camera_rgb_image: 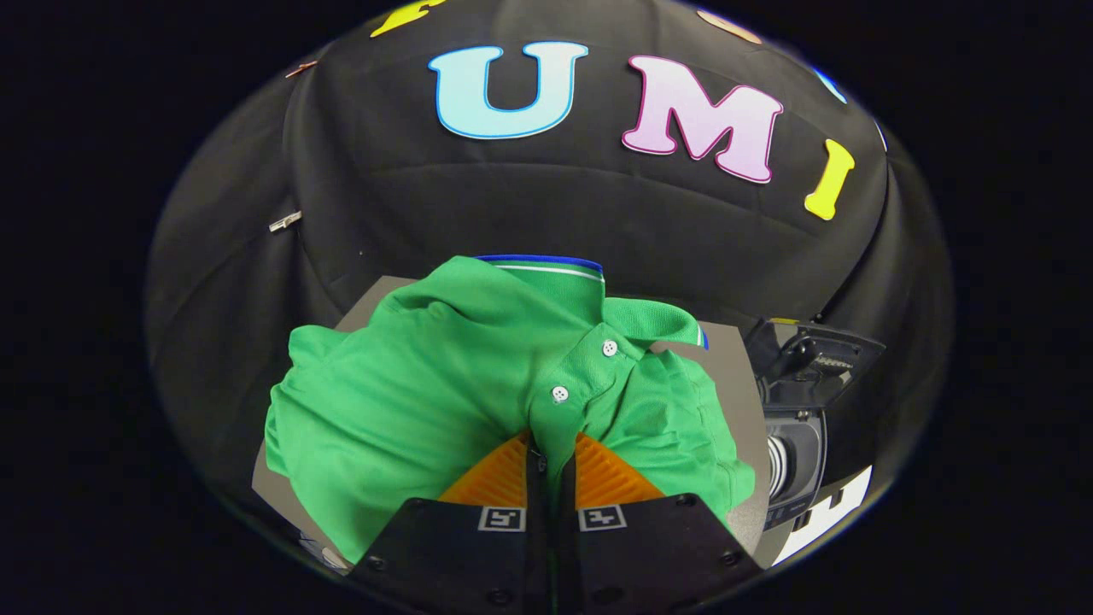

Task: Put the clothes into the washing machine and then close the washing machine lid.

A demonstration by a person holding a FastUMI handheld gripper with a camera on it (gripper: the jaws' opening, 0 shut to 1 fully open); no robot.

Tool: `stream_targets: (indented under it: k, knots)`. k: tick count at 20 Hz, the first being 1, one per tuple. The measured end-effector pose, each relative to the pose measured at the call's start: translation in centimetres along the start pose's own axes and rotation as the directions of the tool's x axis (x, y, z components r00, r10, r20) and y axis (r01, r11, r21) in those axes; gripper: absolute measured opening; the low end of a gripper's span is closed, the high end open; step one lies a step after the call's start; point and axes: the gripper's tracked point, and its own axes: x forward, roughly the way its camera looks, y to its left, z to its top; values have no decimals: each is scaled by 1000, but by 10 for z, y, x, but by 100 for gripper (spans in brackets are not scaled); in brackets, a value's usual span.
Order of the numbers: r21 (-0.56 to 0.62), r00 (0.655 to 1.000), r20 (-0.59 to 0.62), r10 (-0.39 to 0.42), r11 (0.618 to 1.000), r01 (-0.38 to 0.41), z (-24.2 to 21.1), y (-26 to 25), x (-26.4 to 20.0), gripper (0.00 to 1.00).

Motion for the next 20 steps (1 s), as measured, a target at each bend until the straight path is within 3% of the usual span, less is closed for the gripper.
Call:
stream_targets:
  k: [8,12,16,20]
  knots:
    - [6,991,78,106,994,-107,26,10,-23,7]
    - [-116,982,132,138,986,-123,35,15,-44,7]
    - [-149,969,164,185,976,-161,34,2,-58,8]
    - [-116,949,169,267,961,-250,35,-31,-71,7]
